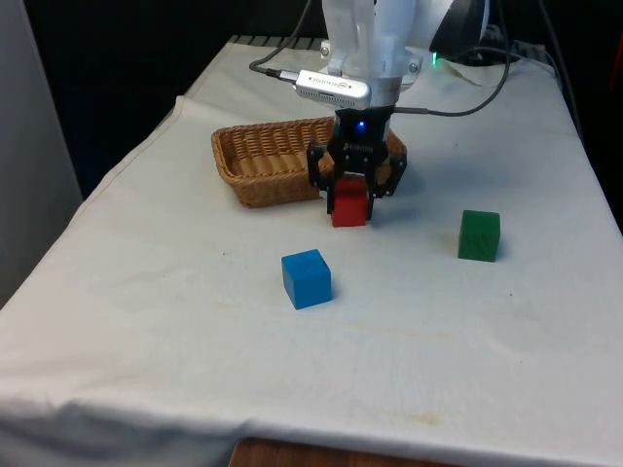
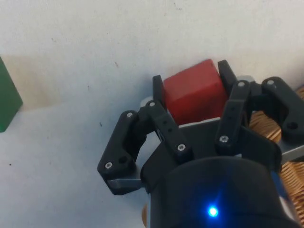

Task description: Pick up exactly two blocks and place them into the basket.

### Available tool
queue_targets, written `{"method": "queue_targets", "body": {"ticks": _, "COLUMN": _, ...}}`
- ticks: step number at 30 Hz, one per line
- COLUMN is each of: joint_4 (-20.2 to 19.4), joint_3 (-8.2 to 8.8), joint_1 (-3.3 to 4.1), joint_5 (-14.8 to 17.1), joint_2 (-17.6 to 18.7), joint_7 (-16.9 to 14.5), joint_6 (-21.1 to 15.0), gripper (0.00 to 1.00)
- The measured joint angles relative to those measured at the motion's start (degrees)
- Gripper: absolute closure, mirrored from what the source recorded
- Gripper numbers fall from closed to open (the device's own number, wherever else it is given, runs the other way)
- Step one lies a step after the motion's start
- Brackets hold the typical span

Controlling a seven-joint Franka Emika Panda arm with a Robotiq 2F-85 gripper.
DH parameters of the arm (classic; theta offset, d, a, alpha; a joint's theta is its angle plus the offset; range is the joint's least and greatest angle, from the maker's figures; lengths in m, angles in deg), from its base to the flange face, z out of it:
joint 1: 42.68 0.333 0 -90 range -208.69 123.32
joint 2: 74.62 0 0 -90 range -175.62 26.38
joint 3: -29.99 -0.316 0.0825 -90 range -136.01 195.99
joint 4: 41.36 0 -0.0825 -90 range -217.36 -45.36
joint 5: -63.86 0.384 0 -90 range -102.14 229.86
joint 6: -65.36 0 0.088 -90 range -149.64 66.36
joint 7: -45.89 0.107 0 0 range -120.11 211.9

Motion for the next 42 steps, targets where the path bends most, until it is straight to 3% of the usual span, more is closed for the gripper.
{"method": "queue_targets", "body": {"ticks": 8, "joint_4": 0.17, "joint_3": 0.06, "joint_1": 0.06, "joint_5": -0.06, "joint_2": -0.69, "joint_7": 0.06, "joint_6": 0.17, "gripper": 0.96}}
{"method": "queue_targets", "body": {"ticks": 32, "joint_4": -0.23, "joint_3": 0.29, "joint_1": 0.17, "joint_5": -2.41, "joint_2": -12.20, "joint_7": 0.52, "joint_6": 9.11, "gripper": 0.96}}
{"method": "queue_targets", "body": {"ticks": 42, "joint_4": -4.70, "joint_3": 0.46, "joint_1": 0.11, "joint_5": -4.01, "joint_2": -18.96, "joint_7": 0.57, "joint_6": 10.31, "gripper": 0.96}}
